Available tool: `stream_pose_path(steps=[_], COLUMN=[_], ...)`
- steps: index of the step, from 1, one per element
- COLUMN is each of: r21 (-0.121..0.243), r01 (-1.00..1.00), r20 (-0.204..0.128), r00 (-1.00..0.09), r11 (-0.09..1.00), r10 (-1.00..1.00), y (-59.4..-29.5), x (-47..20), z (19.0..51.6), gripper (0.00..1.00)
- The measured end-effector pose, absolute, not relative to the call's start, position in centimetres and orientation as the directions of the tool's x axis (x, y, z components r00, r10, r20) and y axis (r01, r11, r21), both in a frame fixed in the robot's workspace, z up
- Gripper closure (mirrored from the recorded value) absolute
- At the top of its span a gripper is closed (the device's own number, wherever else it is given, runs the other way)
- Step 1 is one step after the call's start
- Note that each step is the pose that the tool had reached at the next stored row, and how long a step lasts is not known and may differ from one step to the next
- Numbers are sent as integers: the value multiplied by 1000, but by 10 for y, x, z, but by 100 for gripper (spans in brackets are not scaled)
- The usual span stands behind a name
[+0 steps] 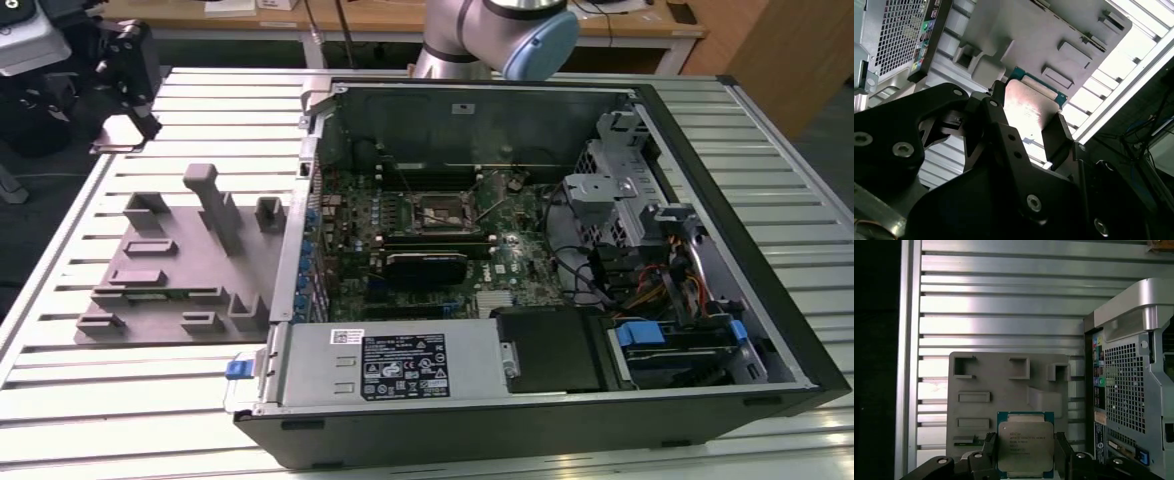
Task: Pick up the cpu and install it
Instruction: 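Pick up the cpu and move it towards the insertion slot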
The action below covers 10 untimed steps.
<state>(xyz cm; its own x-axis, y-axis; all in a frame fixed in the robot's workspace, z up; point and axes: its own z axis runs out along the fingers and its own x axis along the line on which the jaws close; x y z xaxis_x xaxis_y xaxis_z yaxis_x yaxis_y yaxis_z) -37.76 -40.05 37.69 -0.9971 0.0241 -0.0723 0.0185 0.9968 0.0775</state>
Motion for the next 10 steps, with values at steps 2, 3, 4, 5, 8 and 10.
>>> stream_pose_path(steps=[2,3,4,5,8,10], r21=[77,77,77,77,78,77], r01=[18,18,18,18,18,18], r20=[-72,-72,-72,-72,-72,-72], r00=[-997,-997,-997,-997,-997,-997], r11=[997,997,997,997,997,997], r10=[24,24,24,24,24,24], y=[-400,-400,-400,-400,-400,-400], x=[-375,-373,-372,-371,-366,-363], z=[377,377,377,377,377,377], gripper=[46,46,46,46,46,46])
